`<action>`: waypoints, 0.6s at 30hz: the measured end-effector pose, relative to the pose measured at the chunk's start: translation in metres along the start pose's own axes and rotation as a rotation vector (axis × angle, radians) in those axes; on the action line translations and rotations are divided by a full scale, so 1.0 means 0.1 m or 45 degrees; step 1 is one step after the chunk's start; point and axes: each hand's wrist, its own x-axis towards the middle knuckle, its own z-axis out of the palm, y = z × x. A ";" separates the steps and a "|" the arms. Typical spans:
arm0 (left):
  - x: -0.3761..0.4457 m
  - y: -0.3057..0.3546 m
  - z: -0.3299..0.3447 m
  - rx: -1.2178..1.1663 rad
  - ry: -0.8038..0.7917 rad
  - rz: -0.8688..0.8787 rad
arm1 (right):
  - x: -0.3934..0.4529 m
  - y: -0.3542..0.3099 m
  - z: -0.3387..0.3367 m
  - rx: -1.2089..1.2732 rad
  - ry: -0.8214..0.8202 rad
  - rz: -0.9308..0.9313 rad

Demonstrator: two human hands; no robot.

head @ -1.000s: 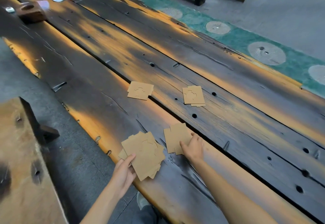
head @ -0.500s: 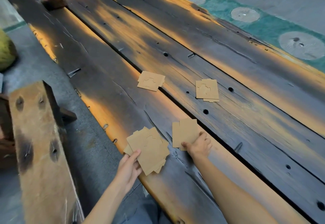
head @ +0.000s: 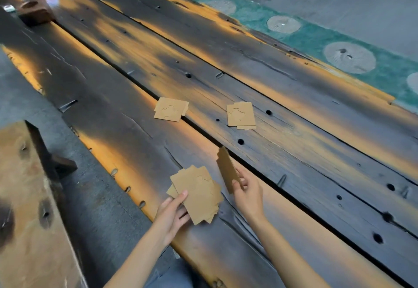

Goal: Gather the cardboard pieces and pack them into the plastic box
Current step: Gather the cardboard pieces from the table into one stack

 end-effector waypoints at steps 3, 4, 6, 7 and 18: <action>-0.01 -0.05 0.14 0.042 -0.089 0.005 | -0.26 -0.13 -0.03 -0.265 0.037 -0.343; -0.01 -0.06 0.19 0.046 -0.120 0.006 | -0.34 -0.18 -0.04 -0.318 0.050 -0.419; -0.01 -0.08 0.29 0.034 -0.183 0.013 | -0.48 -0.23 -0.03 -0.428 0.050 -0.532; -0.01 -0.09 0.33 0.019 -0.220 0.018 | -0.55 -0.25 -0.01 -0.496 0.029 -0.561; -0.07 -0.08 0.33 -0.057 -0.446 0.075 | -0.84 -0.36 0.23 -0.692 -0.039 -0.430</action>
